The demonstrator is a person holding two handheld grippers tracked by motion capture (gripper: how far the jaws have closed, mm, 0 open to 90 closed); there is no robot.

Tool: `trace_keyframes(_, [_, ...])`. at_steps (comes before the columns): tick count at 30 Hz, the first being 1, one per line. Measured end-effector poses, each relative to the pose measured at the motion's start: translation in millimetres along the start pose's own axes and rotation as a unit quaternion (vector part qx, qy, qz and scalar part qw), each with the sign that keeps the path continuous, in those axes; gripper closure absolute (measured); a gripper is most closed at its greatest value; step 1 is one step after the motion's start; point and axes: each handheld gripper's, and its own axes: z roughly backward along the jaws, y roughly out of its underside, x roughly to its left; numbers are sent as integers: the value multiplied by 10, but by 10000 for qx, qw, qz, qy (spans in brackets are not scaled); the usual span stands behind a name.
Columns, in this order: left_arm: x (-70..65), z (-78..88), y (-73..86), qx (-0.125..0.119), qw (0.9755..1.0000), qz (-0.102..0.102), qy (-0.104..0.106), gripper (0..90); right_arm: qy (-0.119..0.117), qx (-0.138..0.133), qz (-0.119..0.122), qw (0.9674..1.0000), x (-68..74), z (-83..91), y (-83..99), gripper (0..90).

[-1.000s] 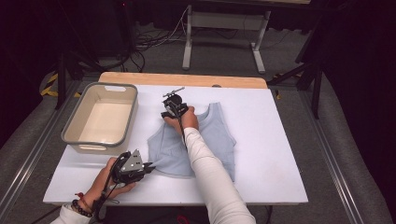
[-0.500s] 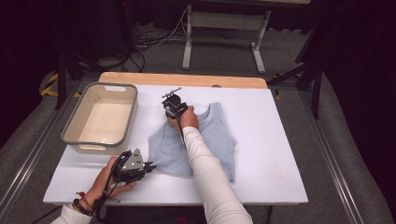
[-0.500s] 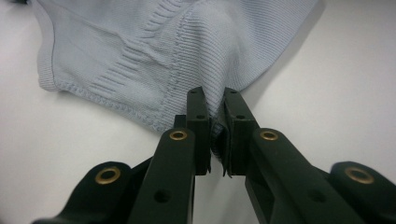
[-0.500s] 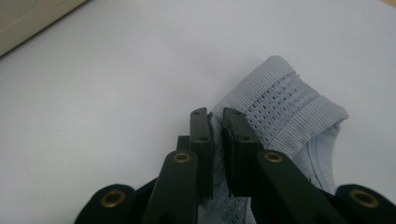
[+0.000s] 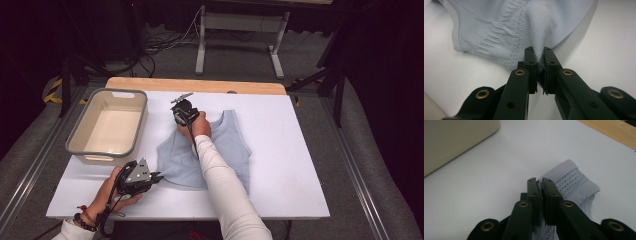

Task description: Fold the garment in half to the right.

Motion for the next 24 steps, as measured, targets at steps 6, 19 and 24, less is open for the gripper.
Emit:
trace_keyframes(6, [-15, 33, -25, -30, 10000, -34, -67, 841, -182, -320, -180, 9992, -39, 145, -3, 859])
trace_keyframes(19, [-33, 147, -69, -258, 9993, -129, -246, 843, -359, -762, -47, 9964, -5, 347, -63, 859])
trace_keyframes(24, [-50, 196, -143, -586, 9973, -242, -364, 844, -419, -938, -77, 9947, -75, 503, -90, 859])
